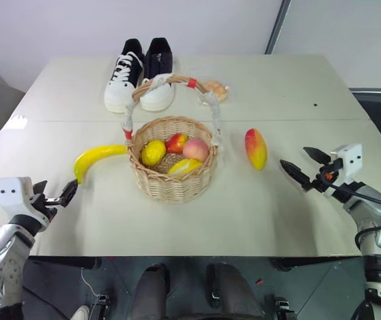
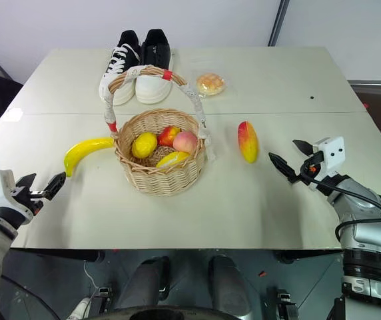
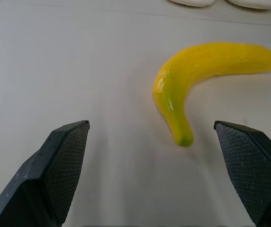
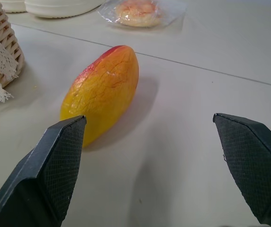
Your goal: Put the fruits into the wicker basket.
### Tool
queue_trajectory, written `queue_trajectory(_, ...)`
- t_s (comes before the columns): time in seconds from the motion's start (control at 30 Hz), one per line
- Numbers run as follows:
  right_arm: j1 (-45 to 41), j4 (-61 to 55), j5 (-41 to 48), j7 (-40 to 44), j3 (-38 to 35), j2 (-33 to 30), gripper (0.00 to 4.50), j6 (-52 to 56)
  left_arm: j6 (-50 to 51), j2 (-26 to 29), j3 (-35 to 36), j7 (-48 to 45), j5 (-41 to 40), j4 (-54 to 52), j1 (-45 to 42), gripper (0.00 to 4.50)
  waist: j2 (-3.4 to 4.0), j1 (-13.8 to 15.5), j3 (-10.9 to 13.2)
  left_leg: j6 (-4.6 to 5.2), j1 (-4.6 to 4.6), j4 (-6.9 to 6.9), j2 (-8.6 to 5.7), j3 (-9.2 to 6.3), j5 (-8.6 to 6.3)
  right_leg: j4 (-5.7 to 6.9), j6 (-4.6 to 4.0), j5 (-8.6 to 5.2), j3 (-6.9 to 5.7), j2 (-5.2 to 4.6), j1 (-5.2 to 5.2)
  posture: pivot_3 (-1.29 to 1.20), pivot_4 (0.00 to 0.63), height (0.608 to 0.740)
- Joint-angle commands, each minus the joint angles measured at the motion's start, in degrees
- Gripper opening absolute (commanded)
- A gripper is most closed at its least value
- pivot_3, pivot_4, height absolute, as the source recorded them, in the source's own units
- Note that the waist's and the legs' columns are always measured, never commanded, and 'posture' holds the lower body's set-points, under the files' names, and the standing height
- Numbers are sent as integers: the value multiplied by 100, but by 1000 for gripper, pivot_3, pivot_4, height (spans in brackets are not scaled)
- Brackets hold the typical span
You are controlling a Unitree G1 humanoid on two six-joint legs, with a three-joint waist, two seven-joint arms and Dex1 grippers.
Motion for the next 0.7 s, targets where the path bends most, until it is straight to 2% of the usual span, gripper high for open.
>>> queue_trajectory(0.03,-80,-50,23,-15,-65,1,4480,-130,-62,74,95,31,32,-170,49,4500,0,-2,0,0,0,0,0,0,0,0,0,0,0,0,0,0,150,740)
queue_trajectory(0.23,-103,-196,11,-80,-64,-18,4480,-100,28,75,75,53,-78,-224,-109,4500,0,5,0,0,0,0,0,0,0,0,0,0,0,1,0,0,150,740)
queue_trajectory(0.4,-96,-616,42,-36,-4,-107,4480,23,344,288,-12,-16,-195,-193,-462,4500,0,5,0,0,-1,0,-1,0,0,1,1,0,0,2,0,0,150,740)
queue_trajectory(0.7,312,-2853,990,513,32,-787,4480,1319,1005,1672,-1291,-825,280,782,-2282,4500,-2,-6,0,0,-4,1,-4,4,0,2,10,-4,-2,1,-1,0,150,740)
